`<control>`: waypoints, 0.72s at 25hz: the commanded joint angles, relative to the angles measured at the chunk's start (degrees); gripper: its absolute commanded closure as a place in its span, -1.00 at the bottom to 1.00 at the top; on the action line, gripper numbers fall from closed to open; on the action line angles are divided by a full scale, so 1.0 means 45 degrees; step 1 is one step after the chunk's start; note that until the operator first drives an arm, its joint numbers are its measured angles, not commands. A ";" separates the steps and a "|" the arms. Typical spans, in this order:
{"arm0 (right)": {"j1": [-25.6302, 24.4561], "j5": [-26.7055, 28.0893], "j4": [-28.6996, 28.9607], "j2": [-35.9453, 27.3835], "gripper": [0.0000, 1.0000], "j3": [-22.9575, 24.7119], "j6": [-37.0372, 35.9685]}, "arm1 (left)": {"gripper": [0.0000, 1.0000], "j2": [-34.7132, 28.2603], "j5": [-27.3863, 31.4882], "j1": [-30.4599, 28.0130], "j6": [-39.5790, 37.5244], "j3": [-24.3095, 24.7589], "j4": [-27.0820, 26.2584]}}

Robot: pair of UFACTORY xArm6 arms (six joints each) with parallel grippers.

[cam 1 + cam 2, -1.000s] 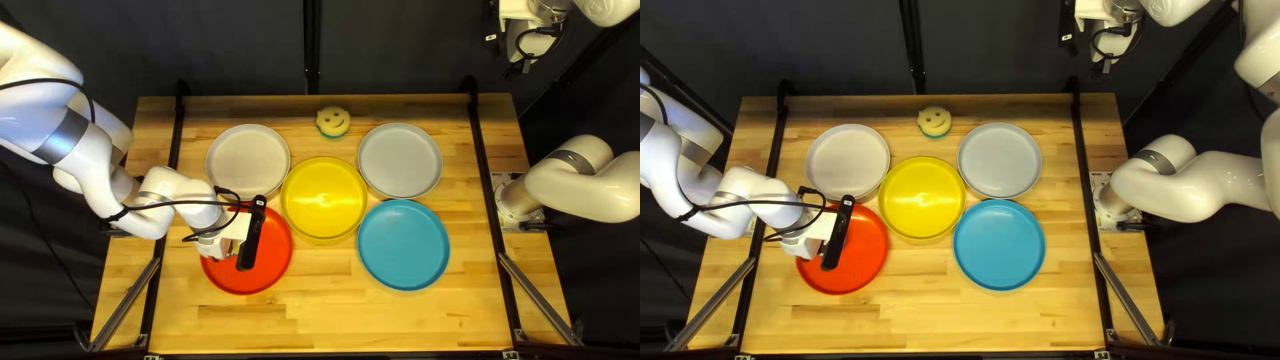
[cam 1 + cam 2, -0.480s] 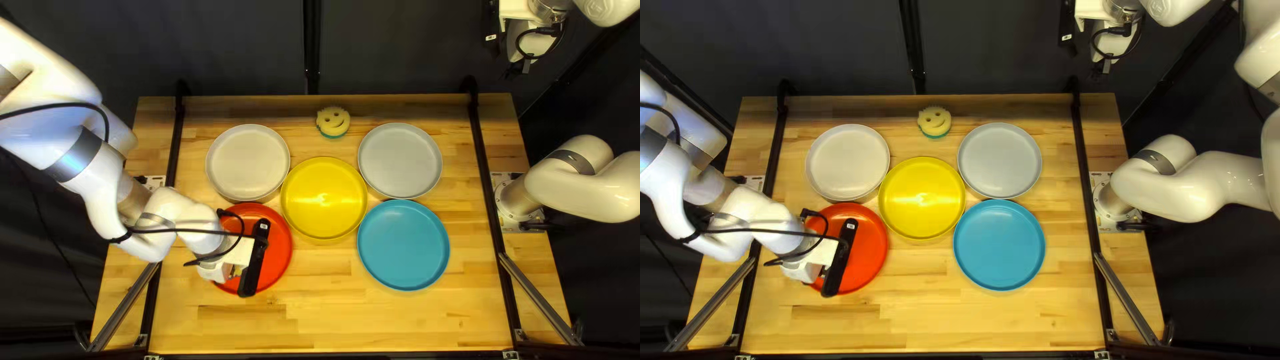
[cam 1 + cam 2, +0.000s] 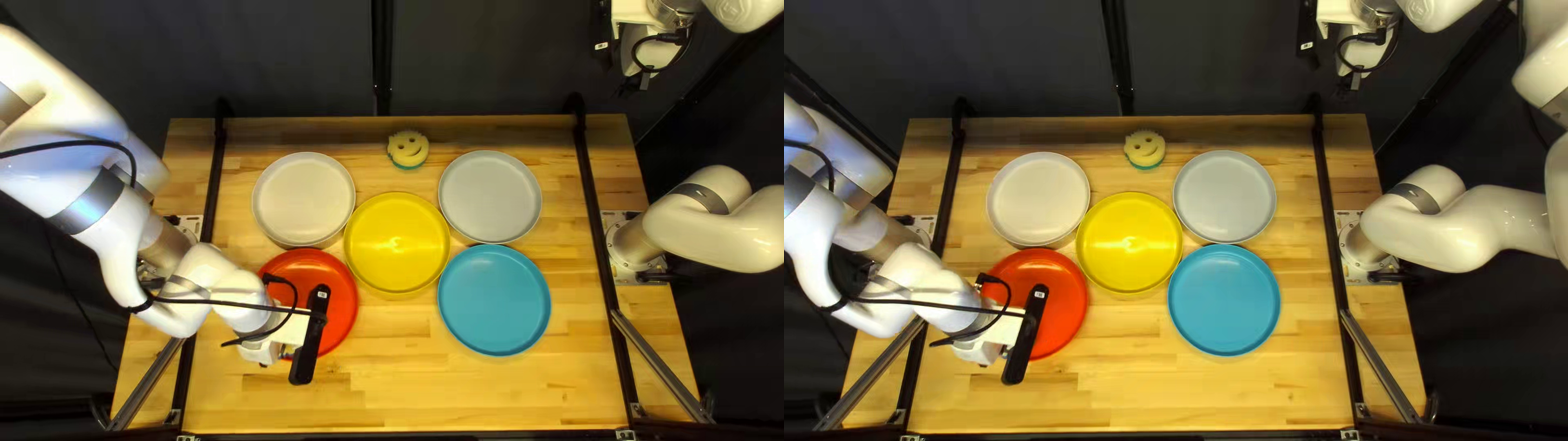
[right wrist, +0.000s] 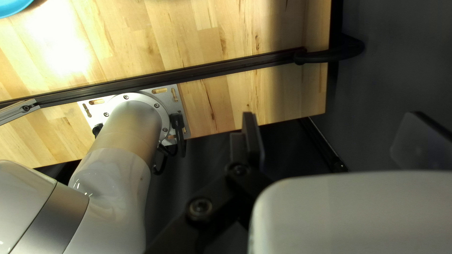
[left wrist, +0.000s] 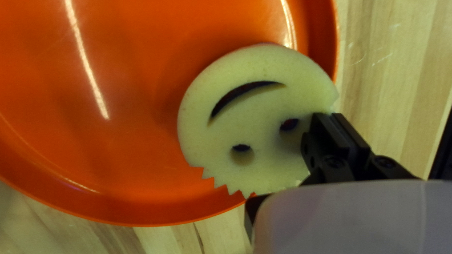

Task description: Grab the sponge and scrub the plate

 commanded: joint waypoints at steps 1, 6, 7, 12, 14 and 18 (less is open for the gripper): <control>0.0000 0.0000 0.0000 0.0000 -1.00 0.0000 0.0000 | 1.00 -0.0425 0.0026 0.0886 0.0900 0.0477 -0.0069; 0.0000 0.0000 0.0000 0.0000 -1.00 0.0000 0.0000 | 1.00 -0.0556 0.0287 0.1967 0.1911 0.0450 0.0061; 0.0000 0.0000 0.0000 0.0000 -1.00 0.0000 0.0000 | 1.00 -0.0553 0.0337 0.2131 0.2075 0.0417 0.0082; 0.0000 0.0000 0.0000 0.0000 -1.00 0.0000 0.0000 | 1.00 -0.0251 0.0499 0.3008 0.3056 0.0065 0.0128; 0.0000 0.0000 0.0000 0.0000 -1.00 0.0000 0.0000 | 1.00 -0.0133 0.0444 0.3242 0.3422 0.0022 0.0069; 0.0000 0.0000 0.0000 0.0000 -1.00 0.0000 0.0000 | 1.00 0.0317 0.0205 0.2986 0.3332 -0.0277 0.0027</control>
